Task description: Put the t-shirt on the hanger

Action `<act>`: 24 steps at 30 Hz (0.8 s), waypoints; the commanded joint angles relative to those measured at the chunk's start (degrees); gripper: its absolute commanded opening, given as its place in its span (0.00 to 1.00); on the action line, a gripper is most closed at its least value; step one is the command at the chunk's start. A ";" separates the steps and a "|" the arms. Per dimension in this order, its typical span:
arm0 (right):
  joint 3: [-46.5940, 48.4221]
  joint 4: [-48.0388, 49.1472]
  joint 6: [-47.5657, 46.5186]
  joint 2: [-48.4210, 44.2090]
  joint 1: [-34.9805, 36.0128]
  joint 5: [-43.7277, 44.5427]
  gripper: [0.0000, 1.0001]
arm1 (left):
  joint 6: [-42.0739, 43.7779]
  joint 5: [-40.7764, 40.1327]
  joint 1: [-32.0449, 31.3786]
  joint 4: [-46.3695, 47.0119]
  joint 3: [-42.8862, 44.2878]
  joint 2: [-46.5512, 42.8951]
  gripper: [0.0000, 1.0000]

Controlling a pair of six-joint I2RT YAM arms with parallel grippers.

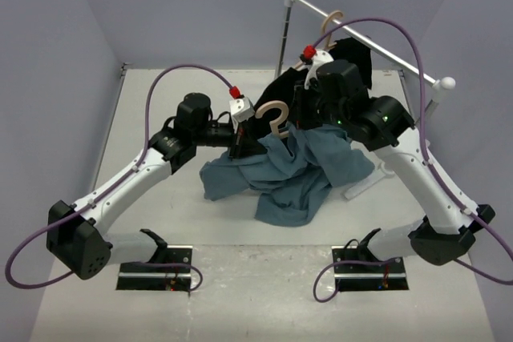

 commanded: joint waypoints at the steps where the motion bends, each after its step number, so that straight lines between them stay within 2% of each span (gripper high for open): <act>1: 3.73 0.62 -4.58 0.38 3.50 -3.13 0.06 | -4.03 3.61 -0.79 12.95 -3.35 0.08 0.00; 4: -2.54 1.47 -5.39 -2.08 3.01 2.64 0.15 | -3.89 0.30 -0.74 13.06 -4.80 -0.89 0.00; 7: -5.49 1.74 -4.98 -4.74 1.71 5.21 0.34 | -3.74 -1.75 -0.74 12.39 -6.06 -2.74 0.00; 10: -8.17 1.89 -5.64 -6.36 -0.42 5.79 0.39 | -4.72 -0.89 -0.74 11.89 -7.23 -4.21 0.00; 12: -9.15 1.76 -6.37 -8.40 -2.29 6.06 0.55 | -5.16 -0.06 -0.74 9.71 -7.02 -5.51 0.00; 13: -9.60 1.78 -7.02 -9.21 -3.42 5.34 0.58 | -5.14 0.70 -0.74 8.60 -6.84 -6.15 0.00; 16: -10.79 1.66 -9.25 -12.33 -6.41 3.15 0.60 | -5.86 1.94 -0.71 6.88 -6.31 -7.68 0.00; 20: -15.71 1.13 -13.18 -17.62 -7.09 2.43 0.67 | -7.29 -2.93 -0.69 3.68 -4.10 -7.84 0.00; 22: -23.77 2.35 -11.79 -22.62 -7.09 5.23 0.75 | -8.34 -6.22 -0.65 2.23 -2.53 -7.16 0.00; 24: -30.01 4.08 -10.33 -25.49 -7.09 5.43 0.75 | -8.98 -7.83 -0.65 1.74 -1.42 -6.93 0.00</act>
